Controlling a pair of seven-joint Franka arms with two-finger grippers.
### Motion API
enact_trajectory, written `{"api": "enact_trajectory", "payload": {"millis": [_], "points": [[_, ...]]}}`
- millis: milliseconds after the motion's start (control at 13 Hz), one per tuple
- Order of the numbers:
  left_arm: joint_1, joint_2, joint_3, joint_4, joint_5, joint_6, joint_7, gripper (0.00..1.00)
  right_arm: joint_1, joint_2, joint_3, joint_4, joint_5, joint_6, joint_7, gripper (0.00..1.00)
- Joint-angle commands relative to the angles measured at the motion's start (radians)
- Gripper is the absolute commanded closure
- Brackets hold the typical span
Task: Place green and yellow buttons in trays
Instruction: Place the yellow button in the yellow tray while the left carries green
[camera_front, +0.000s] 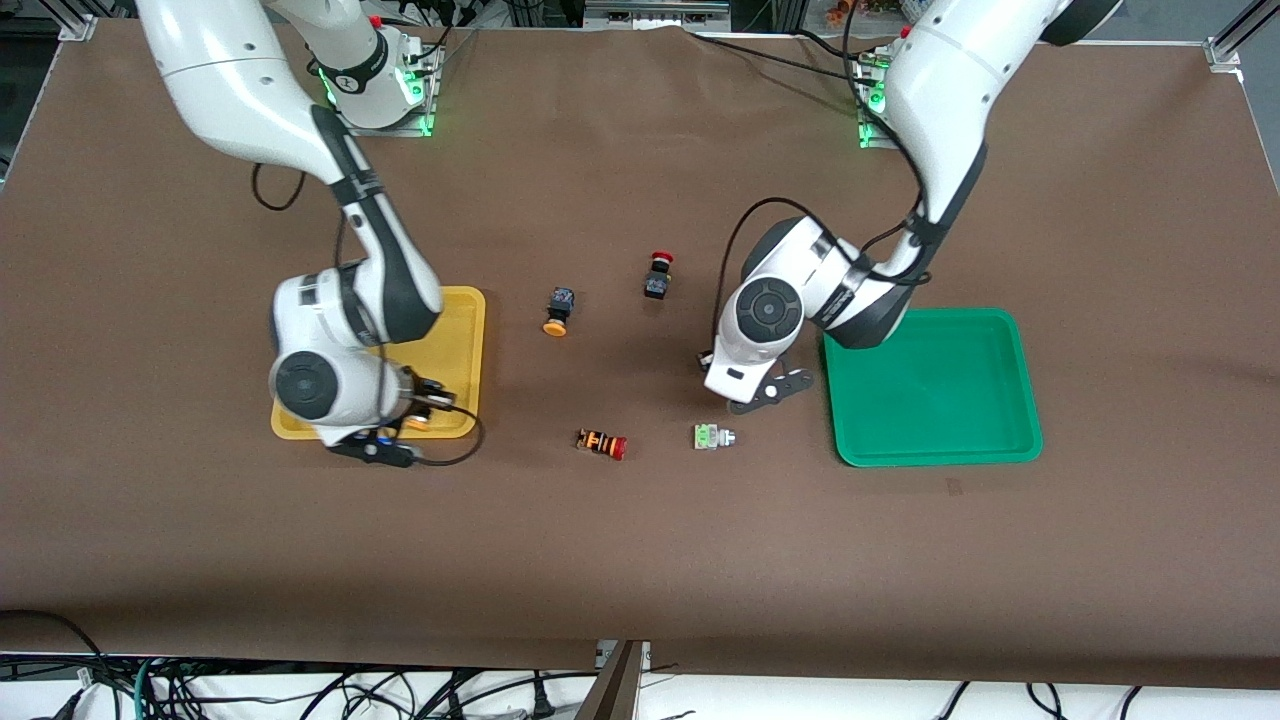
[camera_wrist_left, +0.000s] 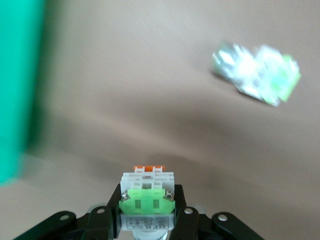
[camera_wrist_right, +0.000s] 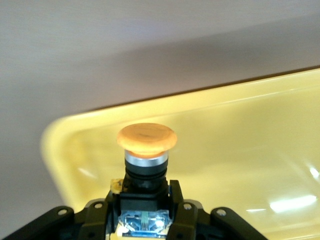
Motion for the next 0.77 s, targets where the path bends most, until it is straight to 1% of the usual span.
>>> {"api": "enact_trajectory", "payload": {"millis": [0,77,154,231,308,385,462,538,615,692], "points": [[0.095,-0.061,0.002,-0.026,0.134,-0.105,0.279,0.95,-0.018,-0.084,-0.052,-0.188,-0.007,0.045,-0.165,1.00],[0.164,-0.062,0.001,-0.026,0.168,-0.106,0.431,0.95,-0.026,-0.108,-0.069,-0.247,-0.007,0.079,-0.213,1.00],[0.236,-0.059,-0.002,-0.025,0.170,-0.098,0.616,0.94,-0.032,-0.125,-0.086,-0.300,-0.007,0.108,-0.254,1.00],[0.293,-0.047,-0.005,-0.025,0.158,-0.092,0.756,0.94,-0.034,-0.135,-0.101,-0.332,-0.007,0.127,-0.288,1.00],[0.324,-0.033,-0.005,-0.037,0.156,-0.089,0.808,0.93,-0.037,-0.139,-0.104,-0.329,-0.006,0.115,-0.288,0.64],[0.333,-0.021,-0.004,-0.051,0.155,-0.087,0.808,0.87,-0.037,-0.155,-0.094,-0.313,-0.001,0.092,-0.276,0.01],[0.341,-0.006,-0.005,-0.055,0.155,-0.081,0.807,0.85,-0.035,-0.165,-0.060,-0.287,0.008,0.058,-0.253,0.00],[0.359,0.007,-0.007,-0.055,0.153,-0.061,0.811,0.58,-0.035,-0.165,-0.004,-0.253,0.009,0.029,-0.161,0.00],[0.362,0.013,-0.010,-0.051,0.142,-0.043,0.810,0.01,-0.031,-0.165,0.058,-0.236,0.008,0.024,-0.011,0.00],[0.359,0.004,-0.010,-0.042,0.120,-0.044,0.810,0.00,-0.026,-0.159,0.121,-0.236,0.002,0.039,0.100,0.00]]}}
